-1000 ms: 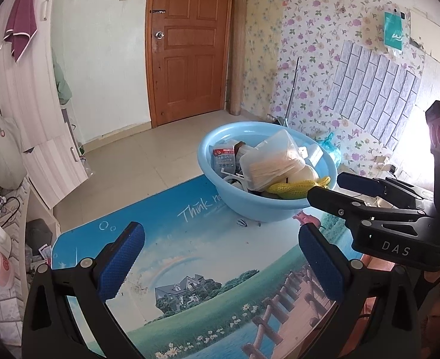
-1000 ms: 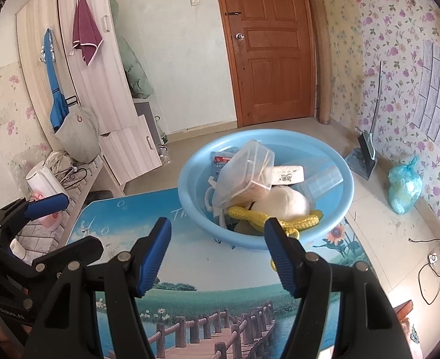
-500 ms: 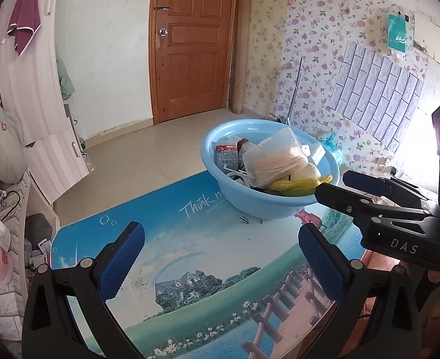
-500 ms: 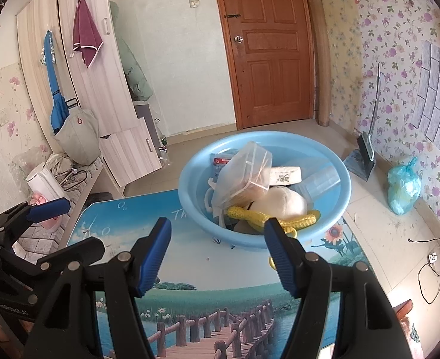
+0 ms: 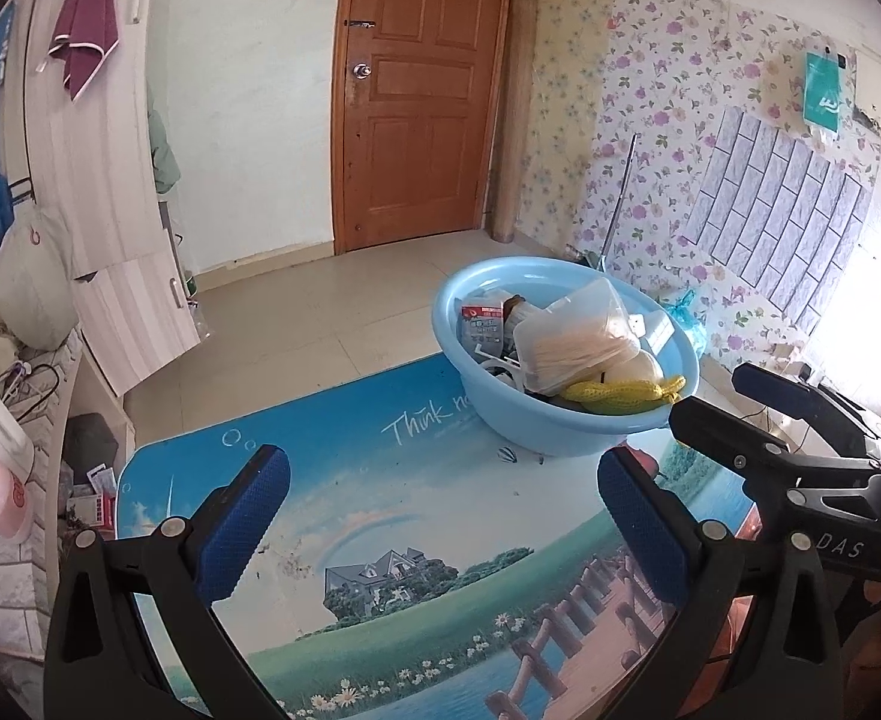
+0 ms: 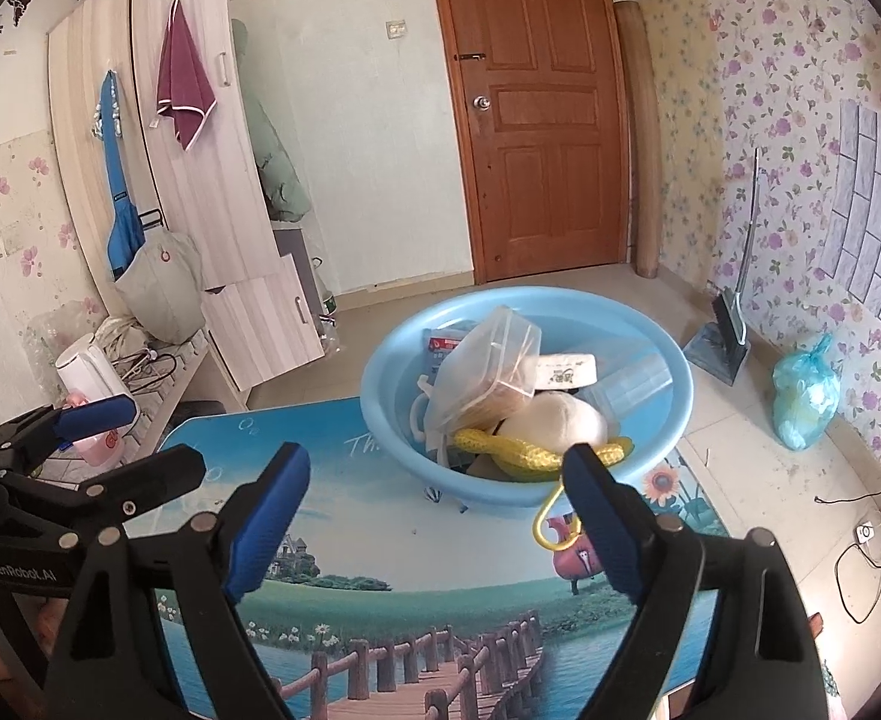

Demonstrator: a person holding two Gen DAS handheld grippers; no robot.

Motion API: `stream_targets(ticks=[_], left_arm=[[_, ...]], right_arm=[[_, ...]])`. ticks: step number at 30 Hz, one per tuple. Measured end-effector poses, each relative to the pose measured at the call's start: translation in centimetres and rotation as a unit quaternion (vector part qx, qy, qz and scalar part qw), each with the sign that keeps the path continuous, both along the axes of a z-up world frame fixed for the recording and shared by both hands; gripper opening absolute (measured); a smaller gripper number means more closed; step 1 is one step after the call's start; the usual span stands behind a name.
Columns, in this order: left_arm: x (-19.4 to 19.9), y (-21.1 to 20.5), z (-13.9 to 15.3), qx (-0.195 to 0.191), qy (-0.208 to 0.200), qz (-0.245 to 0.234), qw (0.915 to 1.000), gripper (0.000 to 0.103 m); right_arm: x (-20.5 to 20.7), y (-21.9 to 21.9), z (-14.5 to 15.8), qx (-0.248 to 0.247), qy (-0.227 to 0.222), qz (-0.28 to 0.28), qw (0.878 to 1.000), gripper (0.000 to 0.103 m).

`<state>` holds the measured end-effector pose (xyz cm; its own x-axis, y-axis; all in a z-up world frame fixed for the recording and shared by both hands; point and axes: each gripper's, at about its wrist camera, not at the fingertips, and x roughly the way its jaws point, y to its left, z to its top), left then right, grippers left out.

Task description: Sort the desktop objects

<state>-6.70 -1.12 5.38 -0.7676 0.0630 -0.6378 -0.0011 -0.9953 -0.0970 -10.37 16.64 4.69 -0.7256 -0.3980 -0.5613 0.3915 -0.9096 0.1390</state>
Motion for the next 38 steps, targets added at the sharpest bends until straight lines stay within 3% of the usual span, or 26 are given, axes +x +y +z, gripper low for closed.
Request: stream_targets(ticks=[6, 10, 16, 21, 28, 38], left_arm=[[-0.4, 0.6, -0.4, -0.032, -0.01, 0.019, 0.9992, 0.103], [-0.2, 1.4, -0.4, -0.067, -0.003, 0.031, 0.9972, 0.103], [0.0, 1.4, -0.4, -0.059, -0.006, 0.029, 0.9978, 0.103], [0.5, 1.7, -0.6, -0.102, -0.001, 0.063, 0.9927, 0.103], [0.7, 1.0, -0.3, -0.056, -0.004, 0.052, 0.9971, 0.103], [1.5, 0.8, -0.5, -0.085, -0.011, 0.083, 0.9929, 0.103]], right_arm=[[-0.1, 0.3, 0.0, -0.009, 0.002, -0.004, 1.0, 0.1], [-0.4, 0.6, -0.1, -0.009, 0.002, -0.011, 1.0, 0.1], [-0.4, 1.0, -0.2, -0.009, 0.005, -0.02, 1.0, 0.1], [-0.4, 0.9, -0.2, -0.008, 0.003, -0.018, 1.0, 0.1], [-0.3, 1.0, -0.3, -0.012, 0.0, -0.014, 1.0, 0.1], [0.1, 0.8, -0.3, -0.009, -0.006, -0.007, 1.0, 0.1]])
